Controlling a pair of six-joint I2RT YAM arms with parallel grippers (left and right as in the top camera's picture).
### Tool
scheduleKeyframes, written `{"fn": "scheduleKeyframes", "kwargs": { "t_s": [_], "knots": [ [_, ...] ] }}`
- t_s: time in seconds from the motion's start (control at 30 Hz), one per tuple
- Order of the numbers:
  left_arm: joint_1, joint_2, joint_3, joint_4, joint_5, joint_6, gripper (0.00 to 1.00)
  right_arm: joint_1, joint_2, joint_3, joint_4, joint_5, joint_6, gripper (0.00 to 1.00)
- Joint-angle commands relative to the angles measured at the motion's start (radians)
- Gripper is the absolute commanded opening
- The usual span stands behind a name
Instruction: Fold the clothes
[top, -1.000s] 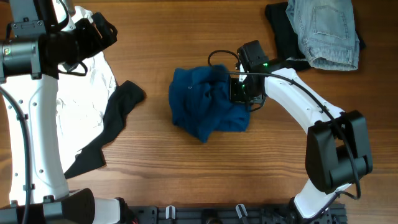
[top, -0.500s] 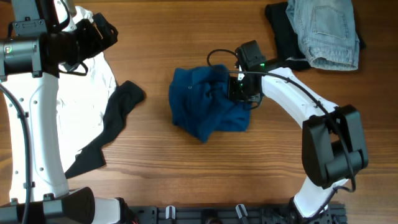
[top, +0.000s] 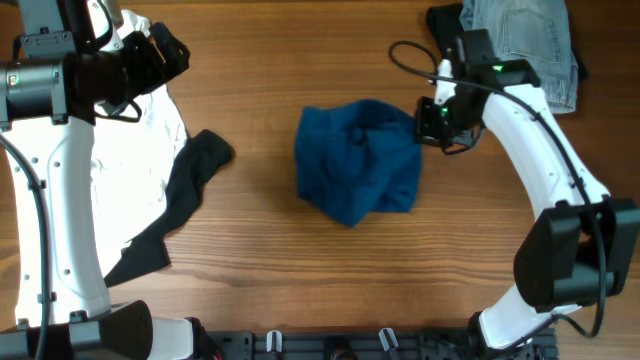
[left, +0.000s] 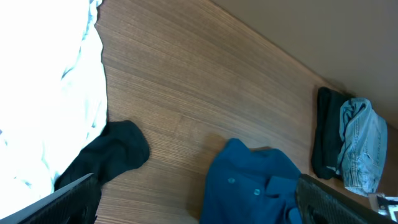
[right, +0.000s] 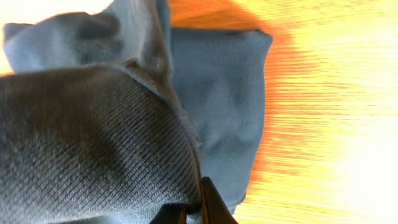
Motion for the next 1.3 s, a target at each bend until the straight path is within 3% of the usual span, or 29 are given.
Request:
{"fn": "scheduleKeyframes", "kwargs": {
  "t_s": [0.0, 0.1, 0.13, 0.2, 0.3, 0.43, 0.53, 0.63, 1.07, 1.27],
  "knots": [
    [0.002, 0.008, -0.001, 0.000, -0.014, 0.013, 1.00, -0.020, 0.093, -0.074, 0.036, 0.017, -0.045, 0.04],
    [0.002, 0.008, -0.001, -0.004, -0.019, 0.013, 1.00, -0.021, 0.175, -0.089, 0.068, 0.056, -0.034, 0.04],
    [0.002, 0.008, -0.001, -0.007, -0.026, 0.013, 1.00, -0.023, 0.190, -0.089, 0.076, 0.055, -0.034, 0.11],
    [0.002, 0.008, -0.001, -0.015, -0.041, 0.013, 1.00, -0.030, 0.196, -0.085, 0.078, 0.055, -0.035, 0.44],
    [0.002, 0.008, -0.001, -0.019, -0.044, 0.013, 1.00, -0.037, 0.167, -0.039, 0.033, 0.049, -0.056, 0.50],
    [0.002, 0.008, -0.001, -0.018, -0.062, 0.013, 1.00, -0.032, 0.040, 0.032, -0.011, -0.054, -0.186, 0.56],
    [0.002, 0.008, -0.001, -0.019, -0.109, 0.012, 1.00, -0.014, -0.069, 0.031, -0.011, -0.109, -0.282, 0.69],
    [0.003, 0.008, -0.001, -0.018, -0.138, 0.013, 1.00, 0.040, -0.106, 0.013, 0.002, -0.126, -0.402, 0.75],
    [0.002, 0.008, -0.001, -0.014, -0.138, 0.013, 1.00, 0.160, -0.018, -0.173, 0.198, -0.289, -0.645, 0.74],
    [0.002, 0.008, -0.001, -0.014, -0.138, 0.013, 1.00, 0.162, -0.013, -0.225, 0.348, -0.324, -0.663, 0.75]
  ]
}}
